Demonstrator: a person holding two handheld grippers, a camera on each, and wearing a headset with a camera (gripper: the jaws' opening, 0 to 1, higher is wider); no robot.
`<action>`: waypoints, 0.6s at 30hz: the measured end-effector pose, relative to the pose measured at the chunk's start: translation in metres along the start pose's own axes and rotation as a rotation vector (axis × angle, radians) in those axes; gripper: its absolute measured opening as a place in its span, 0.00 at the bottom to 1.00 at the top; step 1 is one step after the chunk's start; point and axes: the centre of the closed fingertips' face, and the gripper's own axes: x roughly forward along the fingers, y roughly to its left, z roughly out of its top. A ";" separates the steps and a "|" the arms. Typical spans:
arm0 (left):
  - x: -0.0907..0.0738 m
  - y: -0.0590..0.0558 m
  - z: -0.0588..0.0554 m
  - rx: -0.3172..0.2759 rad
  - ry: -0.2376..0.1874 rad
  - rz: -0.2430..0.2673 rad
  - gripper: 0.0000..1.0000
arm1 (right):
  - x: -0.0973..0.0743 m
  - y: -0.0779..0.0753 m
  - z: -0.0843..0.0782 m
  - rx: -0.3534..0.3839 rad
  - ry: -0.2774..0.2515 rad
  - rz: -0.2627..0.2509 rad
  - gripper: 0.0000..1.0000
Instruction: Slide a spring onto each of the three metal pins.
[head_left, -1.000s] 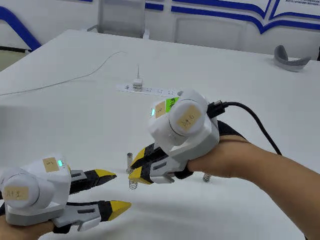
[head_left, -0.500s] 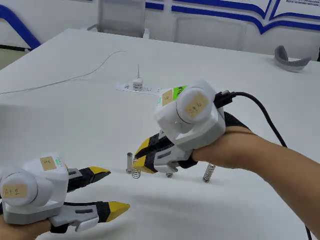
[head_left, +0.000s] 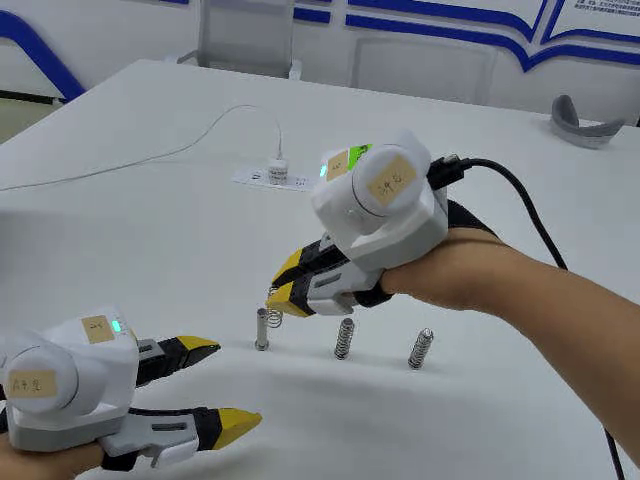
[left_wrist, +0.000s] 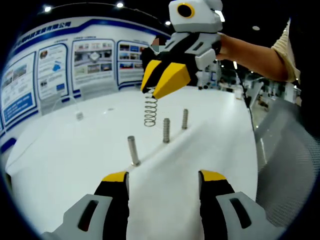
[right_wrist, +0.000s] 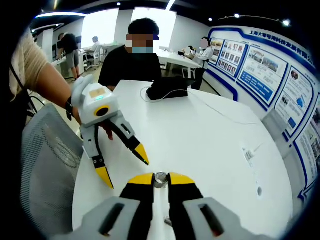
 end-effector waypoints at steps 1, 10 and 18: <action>0.000 0.000 0.000 -0.002 0.000 -0.001 0.57 | 0.001 -0.002 0.001 0.003 -0.002 -0.003 0.11; -0.001 0.000 -0.002 -0.010 0.002 0.001 0.58 | 0.009 -0.016 0.000 0.021 0.003 -0.024 0.11; -0.001 0.000 -0.003 -0.014 0.001 0.002 0.58 | 0.021 -0.018 -0.002 0.024 0.017 -0.017 0.11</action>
